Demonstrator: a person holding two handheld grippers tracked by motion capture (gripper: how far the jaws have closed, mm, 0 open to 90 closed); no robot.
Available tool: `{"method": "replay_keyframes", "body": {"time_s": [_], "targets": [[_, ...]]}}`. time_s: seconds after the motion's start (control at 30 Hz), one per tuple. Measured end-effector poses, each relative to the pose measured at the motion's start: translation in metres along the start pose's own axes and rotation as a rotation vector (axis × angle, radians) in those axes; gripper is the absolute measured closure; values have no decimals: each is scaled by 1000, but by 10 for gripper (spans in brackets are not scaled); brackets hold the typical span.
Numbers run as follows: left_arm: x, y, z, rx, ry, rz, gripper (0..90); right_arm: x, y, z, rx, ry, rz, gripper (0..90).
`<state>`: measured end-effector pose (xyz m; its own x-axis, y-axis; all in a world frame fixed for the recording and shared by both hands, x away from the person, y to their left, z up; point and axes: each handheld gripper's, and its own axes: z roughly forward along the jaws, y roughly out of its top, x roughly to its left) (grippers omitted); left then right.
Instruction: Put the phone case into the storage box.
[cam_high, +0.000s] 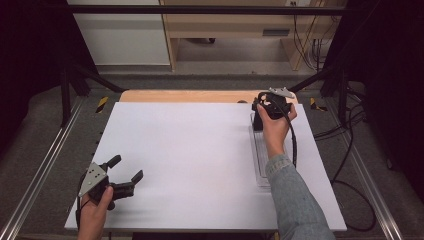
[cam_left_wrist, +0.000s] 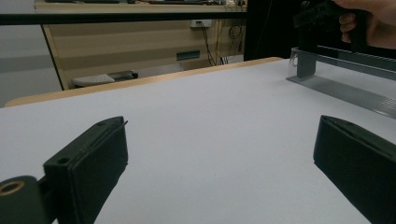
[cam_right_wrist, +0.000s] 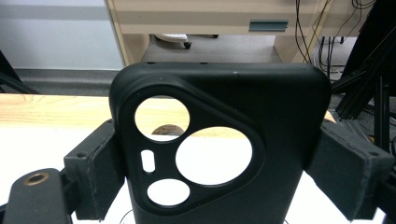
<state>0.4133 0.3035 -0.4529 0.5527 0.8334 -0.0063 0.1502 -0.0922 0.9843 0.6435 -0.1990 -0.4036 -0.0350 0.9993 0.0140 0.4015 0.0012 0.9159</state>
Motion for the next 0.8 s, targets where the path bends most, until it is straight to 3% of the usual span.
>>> {"method": "replay_keyframes", "body": {"time_s": [0.6, 0.8], "targets": [[0, 0, 0, 2, -3, 2, 33, 8, -1, 3, 2, 1, -21, 129], [0, 0, 0, 4, -1, 1, 33, 8, 1, 2, 8, 16, -4, 129]]}}
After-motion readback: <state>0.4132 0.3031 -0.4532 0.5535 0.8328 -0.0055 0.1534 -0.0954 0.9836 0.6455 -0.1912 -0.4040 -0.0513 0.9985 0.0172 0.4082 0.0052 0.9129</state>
